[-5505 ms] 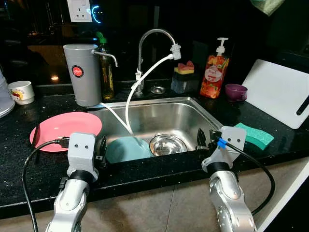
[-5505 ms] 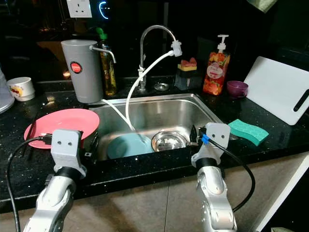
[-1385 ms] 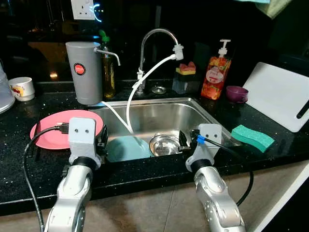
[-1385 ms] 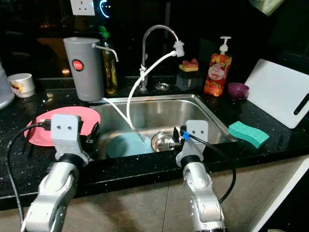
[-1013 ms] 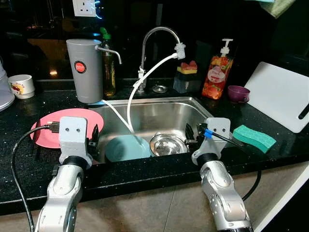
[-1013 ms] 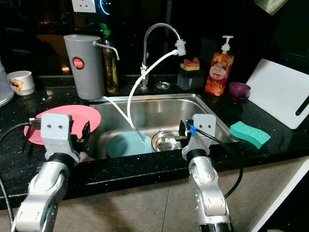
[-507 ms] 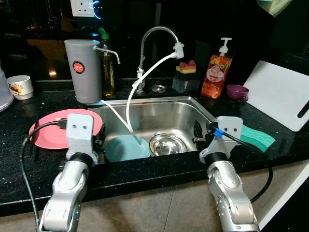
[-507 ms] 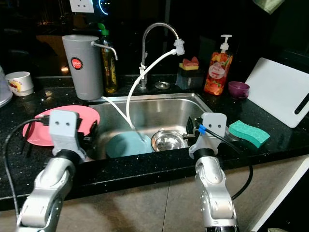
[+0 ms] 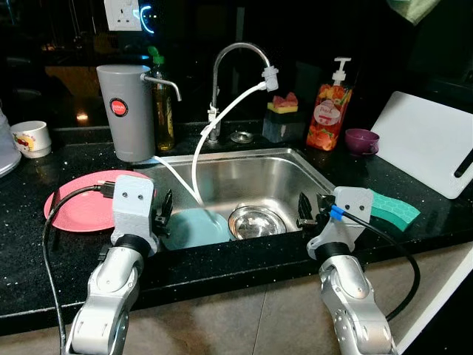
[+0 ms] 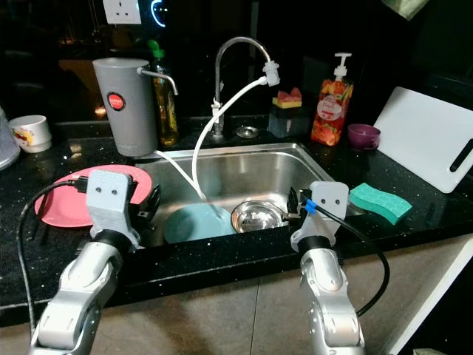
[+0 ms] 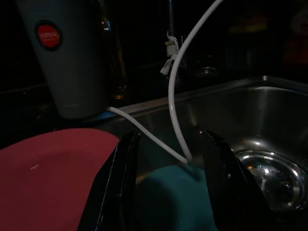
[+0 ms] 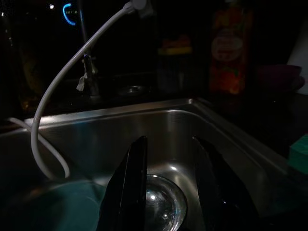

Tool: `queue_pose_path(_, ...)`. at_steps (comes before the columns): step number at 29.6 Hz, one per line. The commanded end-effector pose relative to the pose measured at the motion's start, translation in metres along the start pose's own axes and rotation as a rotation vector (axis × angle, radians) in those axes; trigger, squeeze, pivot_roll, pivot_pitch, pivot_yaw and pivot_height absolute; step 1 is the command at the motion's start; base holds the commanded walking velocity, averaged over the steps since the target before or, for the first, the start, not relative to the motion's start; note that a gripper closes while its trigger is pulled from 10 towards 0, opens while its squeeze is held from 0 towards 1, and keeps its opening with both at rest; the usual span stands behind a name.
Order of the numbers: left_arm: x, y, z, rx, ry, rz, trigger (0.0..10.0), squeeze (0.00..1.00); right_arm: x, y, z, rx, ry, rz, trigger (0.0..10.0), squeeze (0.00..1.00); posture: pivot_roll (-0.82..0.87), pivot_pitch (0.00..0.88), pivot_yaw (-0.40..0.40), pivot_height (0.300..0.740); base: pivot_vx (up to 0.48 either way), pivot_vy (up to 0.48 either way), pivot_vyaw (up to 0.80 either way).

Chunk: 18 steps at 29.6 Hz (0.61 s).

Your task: Kitchen organization

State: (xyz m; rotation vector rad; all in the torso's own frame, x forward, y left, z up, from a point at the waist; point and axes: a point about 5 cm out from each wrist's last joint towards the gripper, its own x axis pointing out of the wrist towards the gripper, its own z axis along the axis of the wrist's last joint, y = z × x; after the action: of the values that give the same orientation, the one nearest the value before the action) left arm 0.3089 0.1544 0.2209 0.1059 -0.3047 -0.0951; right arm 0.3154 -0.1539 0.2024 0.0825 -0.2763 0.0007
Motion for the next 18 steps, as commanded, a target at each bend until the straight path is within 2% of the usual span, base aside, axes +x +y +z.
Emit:
queue_pose_path(1,0.006,-0.005,-0.002,0.011,-0.002,-0.025,10.0,0.00,0.000,-0.003,0.004,-0.009,-0.023,-0.015,10.0,0.00,0.06,0.000,-0.006,0.740,0.000,0.000,0.00)
queue_pose_path(4,0.006,-0.004,-0.002,0.018,-0.001,-0.023,10.0,0.00,0.000,-0.002,0.003,-0.008,-0.021,-0.016,10.0,0.00,0.06,0.000,-0.008,0.740,0.000,0.000,0.00)
queue_pose_path(7,0.002,0.001,-0.005,0.029,0.006,0.000,10.0,0.00,0.003,0.000,0.001,-0.009,-0.011,0.014,10.0,0.00,0.09,0.000,-0.037,0.740,0.000,0.000,0.00)
queue_pose_path(11,-0.005,0.000,-0.010,0.024,0.022,0.004,10.0,0.00,0.007,0.001,0.003,-0.020,-0.012,0.054,10.0,0.00,0.11,0.000,-0.053,0.740,0.000,0.000,0.00)
queue_pose_path(18,-0.009,0.000,-0.008,0.017,0.017,0.006,10.0,0.00,-0.002,0.003,-0.003,0.003,0.006,0.048,10.0,0.00,0.08,0.000,-0.009,0.740,0.000,0.000,0.00)
